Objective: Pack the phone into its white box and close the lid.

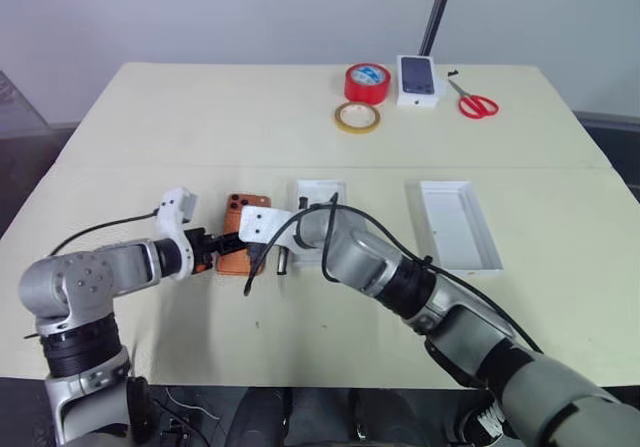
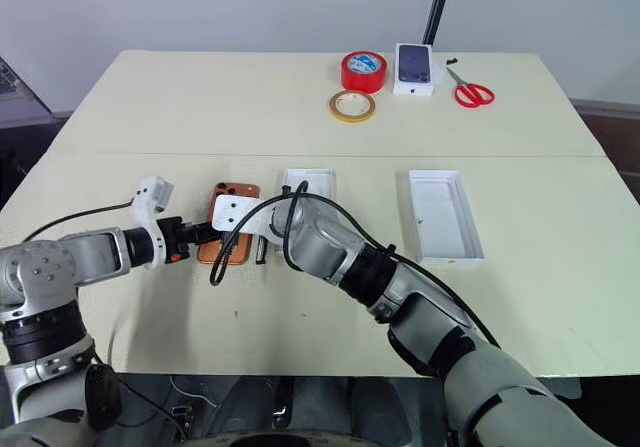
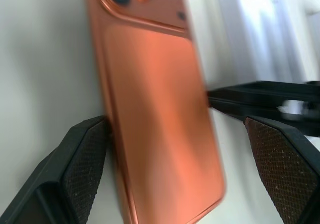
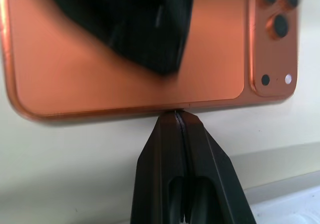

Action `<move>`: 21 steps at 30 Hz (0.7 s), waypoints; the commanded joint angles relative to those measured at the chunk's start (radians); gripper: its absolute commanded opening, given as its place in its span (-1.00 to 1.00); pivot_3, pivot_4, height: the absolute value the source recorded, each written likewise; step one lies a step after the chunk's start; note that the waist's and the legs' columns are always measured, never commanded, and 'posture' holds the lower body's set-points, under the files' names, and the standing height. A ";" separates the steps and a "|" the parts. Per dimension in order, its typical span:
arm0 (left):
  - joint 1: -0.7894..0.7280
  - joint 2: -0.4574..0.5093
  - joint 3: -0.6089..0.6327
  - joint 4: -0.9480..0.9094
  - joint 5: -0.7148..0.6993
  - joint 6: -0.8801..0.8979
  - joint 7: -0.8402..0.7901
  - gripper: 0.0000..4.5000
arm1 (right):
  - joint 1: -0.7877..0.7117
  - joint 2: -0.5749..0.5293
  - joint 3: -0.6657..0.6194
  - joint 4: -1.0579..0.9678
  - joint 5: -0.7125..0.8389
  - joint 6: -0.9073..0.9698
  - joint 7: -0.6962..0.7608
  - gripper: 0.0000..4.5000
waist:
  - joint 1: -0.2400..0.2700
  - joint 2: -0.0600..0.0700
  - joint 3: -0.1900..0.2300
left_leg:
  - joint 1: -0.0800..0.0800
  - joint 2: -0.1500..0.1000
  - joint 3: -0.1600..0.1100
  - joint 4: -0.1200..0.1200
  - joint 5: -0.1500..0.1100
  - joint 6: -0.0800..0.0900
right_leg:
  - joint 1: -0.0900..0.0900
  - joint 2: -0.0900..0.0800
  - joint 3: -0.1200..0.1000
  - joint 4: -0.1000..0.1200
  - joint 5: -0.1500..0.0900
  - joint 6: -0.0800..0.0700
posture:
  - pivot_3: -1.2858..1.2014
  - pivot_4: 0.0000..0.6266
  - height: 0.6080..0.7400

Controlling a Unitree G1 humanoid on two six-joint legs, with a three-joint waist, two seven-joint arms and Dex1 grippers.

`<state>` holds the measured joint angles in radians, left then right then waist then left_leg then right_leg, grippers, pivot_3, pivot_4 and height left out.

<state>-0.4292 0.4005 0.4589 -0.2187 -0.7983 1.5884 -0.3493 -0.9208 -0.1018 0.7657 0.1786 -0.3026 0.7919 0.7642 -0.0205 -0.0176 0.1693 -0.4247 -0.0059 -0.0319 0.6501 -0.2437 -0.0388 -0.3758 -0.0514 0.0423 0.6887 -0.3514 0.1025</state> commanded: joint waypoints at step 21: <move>-0.064 0.006 0.162 0.136 -0.099 0.026 0.152 0.74 | 0.032 0.024 -0.005 -0.037 -0.009 -0.022 0.004 -1.00 | -0.013 -0.001 0.000 | 0.000 0.000 0.000 -0.002 0.002 -0.004 | 0.000 0.001 0.000 0.000 0.000 0.000 | 0.03 -0.52 0.53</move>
<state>-0.4848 0.4033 0.5998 -0.0802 -0.8823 1.6058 -0.2067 -0.8969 -0.0925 0.7580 0.1599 -0.3104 0.7779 0.7638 -0.0332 -0.0181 0.1690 -0.4250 -0.0054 -0.0321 0.6482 -0.2412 -0.0432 -0.3760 -0.0507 0.0425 0.6888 -0.3514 0.1025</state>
